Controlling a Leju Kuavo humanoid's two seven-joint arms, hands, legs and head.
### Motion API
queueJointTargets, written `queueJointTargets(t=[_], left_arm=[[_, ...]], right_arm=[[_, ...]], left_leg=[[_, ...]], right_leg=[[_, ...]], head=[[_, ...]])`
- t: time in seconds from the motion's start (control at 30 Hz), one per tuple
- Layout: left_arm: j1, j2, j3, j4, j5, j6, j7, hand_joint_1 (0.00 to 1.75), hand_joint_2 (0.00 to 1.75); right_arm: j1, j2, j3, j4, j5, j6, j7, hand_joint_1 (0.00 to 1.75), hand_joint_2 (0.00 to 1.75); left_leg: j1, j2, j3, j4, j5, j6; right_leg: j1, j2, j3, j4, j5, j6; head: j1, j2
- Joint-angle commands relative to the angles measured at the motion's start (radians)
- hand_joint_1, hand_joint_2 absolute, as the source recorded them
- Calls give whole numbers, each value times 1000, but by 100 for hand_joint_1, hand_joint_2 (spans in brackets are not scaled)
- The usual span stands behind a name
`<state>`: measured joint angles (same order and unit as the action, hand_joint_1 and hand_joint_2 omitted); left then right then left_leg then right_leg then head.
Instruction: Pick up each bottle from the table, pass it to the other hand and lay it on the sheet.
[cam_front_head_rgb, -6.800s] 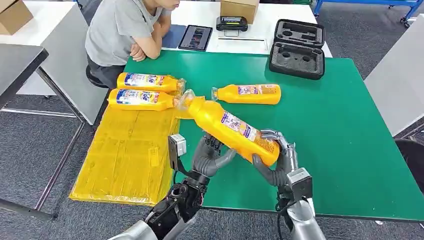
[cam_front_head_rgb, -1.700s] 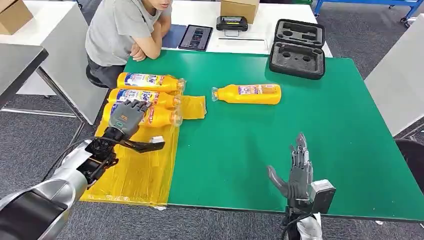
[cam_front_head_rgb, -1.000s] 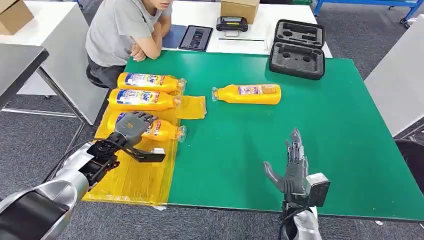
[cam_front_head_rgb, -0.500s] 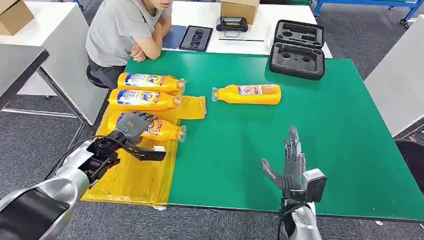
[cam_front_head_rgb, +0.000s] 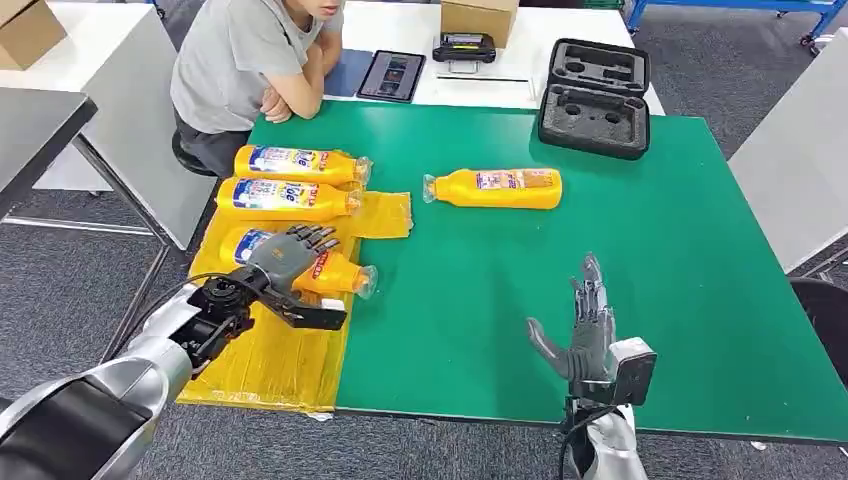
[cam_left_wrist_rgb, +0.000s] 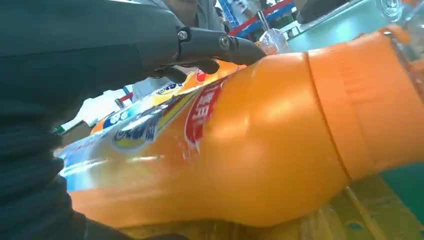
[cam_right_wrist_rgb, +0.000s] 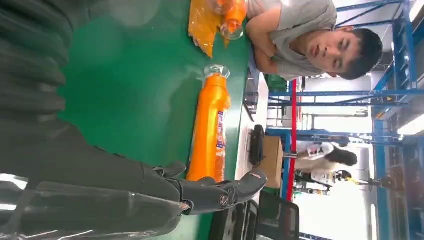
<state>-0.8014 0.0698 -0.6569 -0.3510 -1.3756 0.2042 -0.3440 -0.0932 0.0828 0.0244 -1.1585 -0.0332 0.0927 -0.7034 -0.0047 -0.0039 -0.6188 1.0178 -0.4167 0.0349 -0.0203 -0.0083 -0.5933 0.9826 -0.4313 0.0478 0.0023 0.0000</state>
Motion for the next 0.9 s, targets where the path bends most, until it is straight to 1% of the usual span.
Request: queueJointTargets(t=[0.03, 0.07, 0.1, 0.17, 0.33, 0.4, 0.43, 0.47, 0.5, 0.53, 0.63, 0.67, 0.73, 0.9], left_arm=[[-2, -12, 8, -10, 28, -6, -41, 0, 175], [4, -6, 6, -29, 28, 11, -29, 0, 175], [10, 1, 4, -50, 32, 27, -27, 0, 175], [34, 15, 9, -103, 46, 69, -13, 0, 175], [34, 15, 9, -103, 46, 69, -13, 0, 175], [67, 28, -2, -178, 48, 93, -11, 0, 175], [82, 36, 0, -216, 60, 89, -19, 0, 175], [100, 47, 4, -257, 86, 67, -45, 0, 175], [144, 76, 18, -357, 176, 4, -110, 0, 175], [181, 100, 28, -423, 227, -30, -135, 0, 175], [239, 144, 35, -533, 285, -57, -147, 0, 175], [255, 157, 42, -577, 311, -61, -148, 0, 175], [276, 166, 54, -613, 337, -60, -148, 0, 175], [341, 156, 78, -691, 410, -110, -186, 0, 175]], right_arm=[[-12, -1, -26, 50, 3, -9, 5, 0, 175], [-8, 2, -28, 46, 4, -7, 5, 0, 175], [-4, 4, -30, 41, 8, -10, 5, 0, 175], [5, 10, -37, 30, 12, -17, 5, 0, 175], [5, 10, -37, 30, 12, -17, 5, 0, 175], [30, 15, -50, 9, 12, -29, 5, 0, 175], [43, 15, -54, -3, 12, -29, 5, 0, 175], [50, 17, -57, -9, 13, -27, 5, 0, 175], [60, 20, -68, -21, 17, -25, 5, 0, 175], [64, 22, -77, -26, 15, -20, 5, 0, 175], [64, 25, -88, -26, 18, -13, 5, 0, 175], [67, 23, -90, -32, 23, -11, 5, 0, 175], [70, 23, -91, -38, 25, -8, 5, 0, 175], [59, 17, -90, -36, 34, -21, 5, 0, 175]], left_leg=[[2, 0, 3, 0, -1, -2], [3, 1, 5, 0, -2, -3], [1, 0, 2, 0, 0, -1], [1, 0, 2, 0, -1, -1], [1, 1, 2, 0, -1, -2], [2, 2, 4, 0, -2, -3], [2, 1, 5, 0, -2, -3], [1, 1, 2, 0, -1, -2], [1, 0, 1, 0, -1, -1], [1, 1, 4, -1, -2, -2], [1, 3, 3, 0, -2, -2], [2, 6, 5, -1, -4, -3], [1, 3, 1, 0, -2, -2], [1, 3, 2, 0, -2, -2]], right_leg=[[2, 1, 4, -1, -1, -2], [3, 1, 6, -2, -1, -3], [1, 0, 2, -1, 0, -1], [1, 0, 3, -1, -1, -2], [1, 2, 2, 0, -1, -2], [2, 2, 5, -1, -1, -3], [2, 2, 5, -1, -2, -3], [1, 1, 3, -1, -1, -2], [1, 0, 2, -1, -1, -2], [1, 1, 4, -1, -1, -3], [1, 3, 3, 0, -1, -2], [2, 6, 4, -1, -2, -3], [1, 3, 1, 0, -1, -2], [1, 3, 2, 0, -1, -2]], head=[[0, 0], [0, 0], [0, 0], [0, 0], [0, 0], [0, 0], [0, 0], [0, 0], [0, 0], [0, 0], [0, 0], [0, 0], [0, 0], [0, 0]])
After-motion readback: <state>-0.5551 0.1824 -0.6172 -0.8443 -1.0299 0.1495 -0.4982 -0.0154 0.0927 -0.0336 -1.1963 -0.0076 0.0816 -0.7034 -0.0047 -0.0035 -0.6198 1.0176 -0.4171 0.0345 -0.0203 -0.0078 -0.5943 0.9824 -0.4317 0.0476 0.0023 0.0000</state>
